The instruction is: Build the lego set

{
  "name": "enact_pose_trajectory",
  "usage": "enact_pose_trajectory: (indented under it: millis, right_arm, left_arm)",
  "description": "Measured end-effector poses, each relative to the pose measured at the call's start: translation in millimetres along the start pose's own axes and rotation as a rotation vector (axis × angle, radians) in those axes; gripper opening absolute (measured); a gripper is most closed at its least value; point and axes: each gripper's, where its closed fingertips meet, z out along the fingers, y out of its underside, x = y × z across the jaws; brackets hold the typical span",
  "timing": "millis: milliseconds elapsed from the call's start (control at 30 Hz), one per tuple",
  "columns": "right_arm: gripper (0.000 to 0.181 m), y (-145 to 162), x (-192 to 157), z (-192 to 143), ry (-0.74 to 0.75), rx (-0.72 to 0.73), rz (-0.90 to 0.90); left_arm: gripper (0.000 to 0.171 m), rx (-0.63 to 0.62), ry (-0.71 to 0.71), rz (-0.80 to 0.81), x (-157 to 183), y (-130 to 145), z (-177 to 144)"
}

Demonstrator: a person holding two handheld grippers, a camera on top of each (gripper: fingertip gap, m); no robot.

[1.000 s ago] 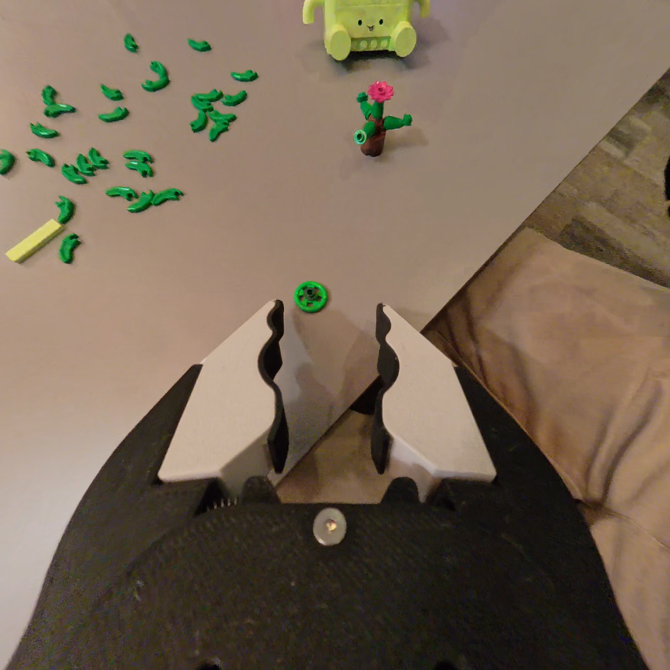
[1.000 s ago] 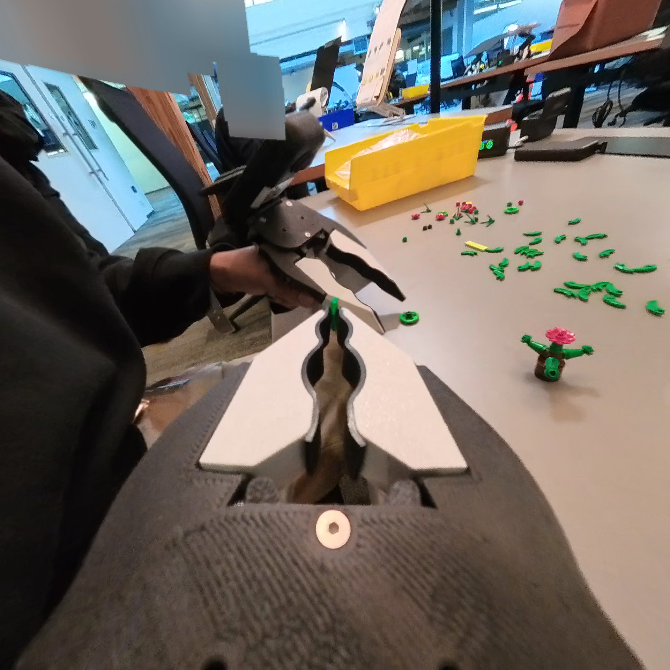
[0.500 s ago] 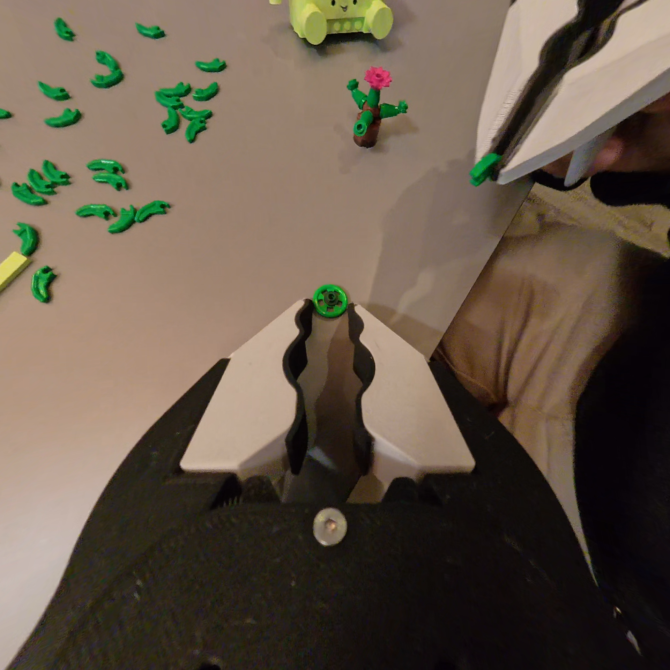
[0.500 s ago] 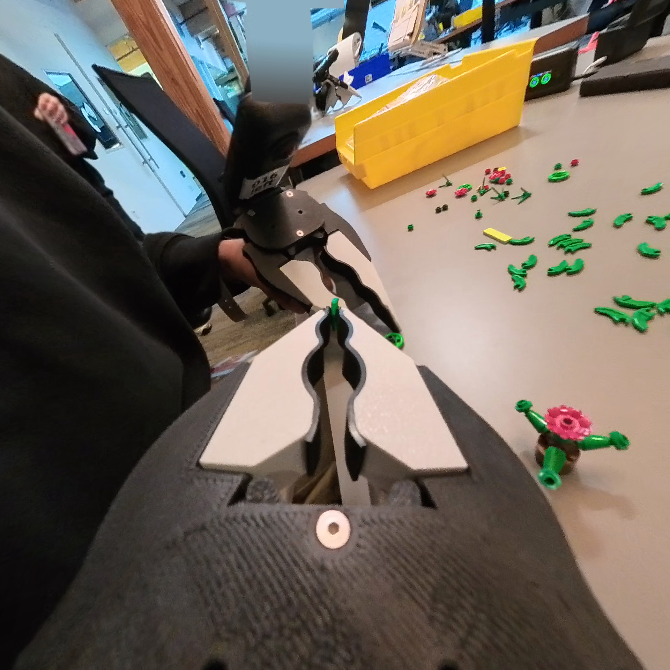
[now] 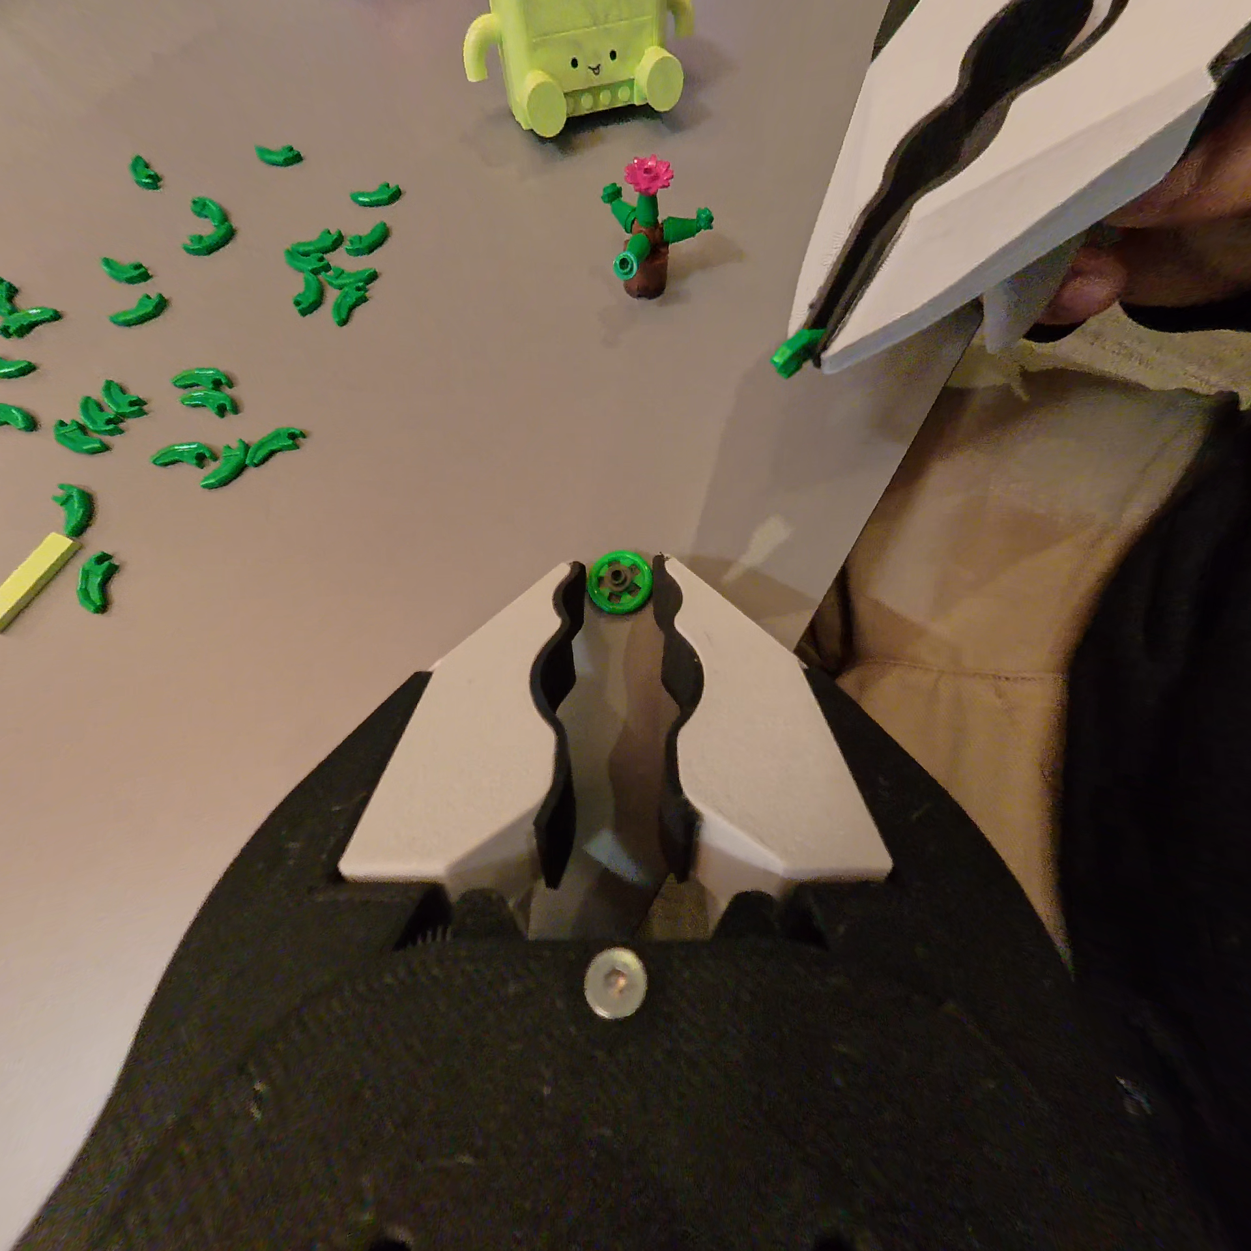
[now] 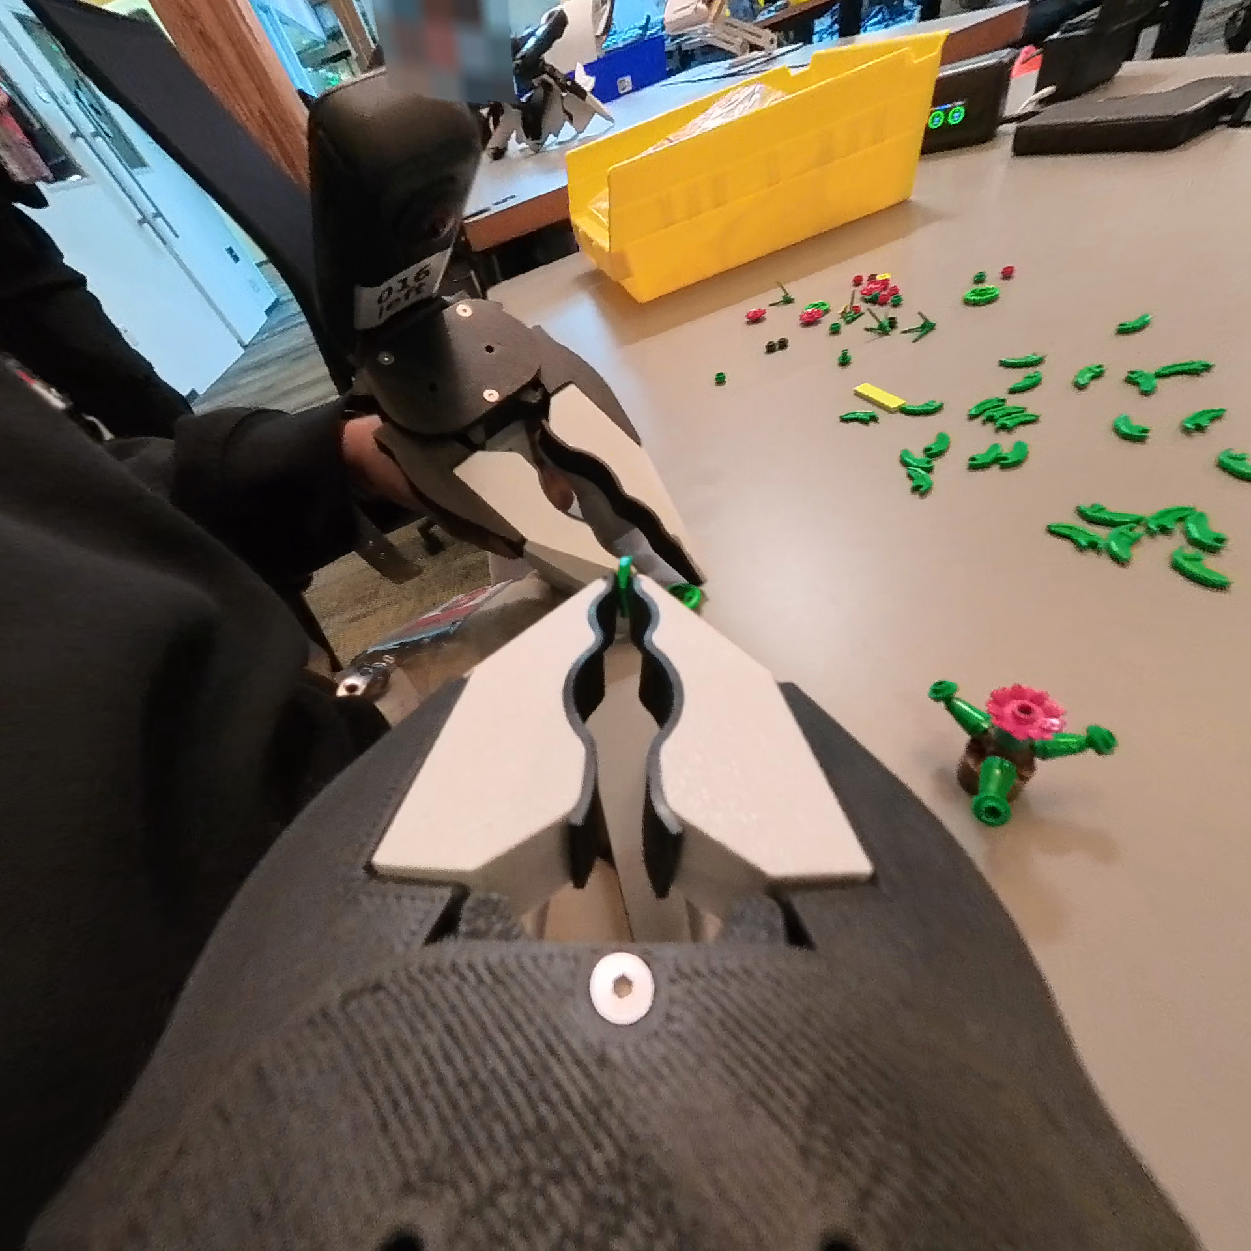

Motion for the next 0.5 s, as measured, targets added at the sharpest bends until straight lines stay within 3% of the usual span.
enact_pose_trajectory:
  millis: [133,400,500]
  right_arm:
    - [0.000,6.4,1.2,1.4,0.022,-0.028,-0.013]
    - [0.000,6.1,4.8,-3.4,0.049,0.001,0.005]
    - [0.000,5.1,6.0,-4.0,0.049,0.009,0.014]
  left_arm:
    - [0.023,0.018,-0.017,0.000,-0.5,0.2,-2.3]
    - [0.013,0.018,0.025,0.033,7.4,-1.0,-0.7]
    - [0.035,0.000,-0.001,0.090,6.9,3.5,-0.8]
